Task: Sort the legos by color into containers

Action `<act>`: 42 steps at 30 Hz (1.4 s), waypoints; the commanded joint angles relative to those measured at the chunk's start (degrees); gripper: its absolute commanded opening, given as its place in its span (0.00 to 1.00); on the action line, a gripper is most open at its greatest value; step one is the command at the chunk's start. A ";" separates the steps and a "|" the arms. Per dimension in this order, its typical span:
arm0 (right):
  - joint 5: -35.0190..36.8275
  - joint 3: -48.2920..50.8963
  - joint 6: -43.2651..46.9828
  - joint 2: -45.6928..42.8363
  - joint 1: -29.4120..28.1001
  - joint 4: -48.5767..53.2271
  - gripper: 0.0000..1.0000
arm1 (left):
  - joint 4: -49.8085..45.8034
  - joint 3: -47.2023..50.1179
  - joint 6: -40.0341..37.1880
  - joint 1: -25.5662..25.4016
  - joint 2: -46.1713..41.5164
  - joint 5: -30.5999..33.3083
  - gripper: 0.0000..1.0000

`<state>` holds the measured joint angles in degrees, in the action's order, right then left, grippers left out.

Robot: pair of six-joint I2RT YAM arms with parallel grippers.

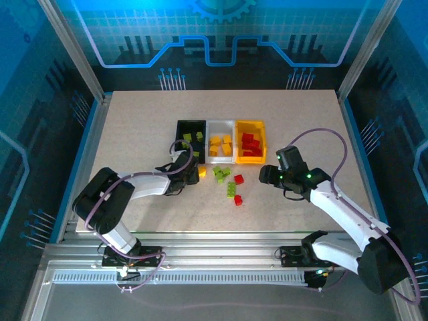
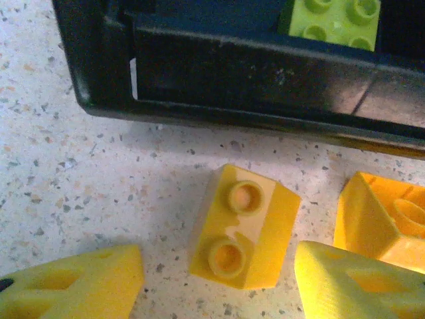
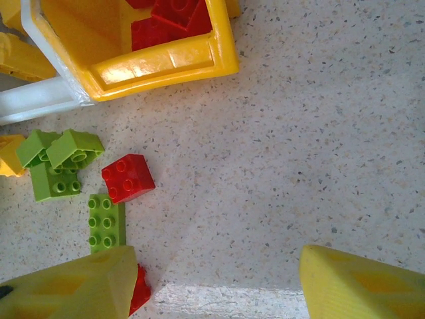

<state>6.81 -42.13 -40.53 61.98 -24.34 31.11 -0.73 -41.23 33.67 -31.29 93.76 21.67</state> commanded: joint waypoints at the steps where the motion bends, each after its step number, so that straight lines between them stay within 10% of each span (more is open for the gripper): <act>1: 0.64 -1.90 -0.57 -0.89 -0.62 1.32 0.66 | 7.63 -1.31 -3.27 0.80 4.06 2.75 0.62; 13: 0.31 -2.17 -0.34 -1.57 -0.71 1.93 0.66 | 17.80 0.14 -7.55 0.79 8.54 5.70 0.67; 21: 1.01 -2.08 0.02 -2.57 -0.63 2.42 0.66 | 17.10 0.81 -6.99 0.79 8.18 5.66 0.42; 30: 0.81 -2.09 0.46 -2.28 -0.37 1.53 0.66 | 4.29 5.52 0.11 -6.72 -9.69 3.99 0.39; 35: -0.23 -1.00 0.05 -1.87 -0.02 0.02 0.67 | -4.82 -1.95 2.68 -8.24 -15.98 1.35 0.39; 42: -0.06 -0.25 -0.43 -0.94 -0.05 -0.36 0.67 | -8.82 -26.48 -2.57 -6.45 2.44 0.37 0.39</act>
<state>6.81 -42.74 -40.51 60.88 -24.34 31.27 -5.58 -61.30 33.19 -39.07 89.06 23.38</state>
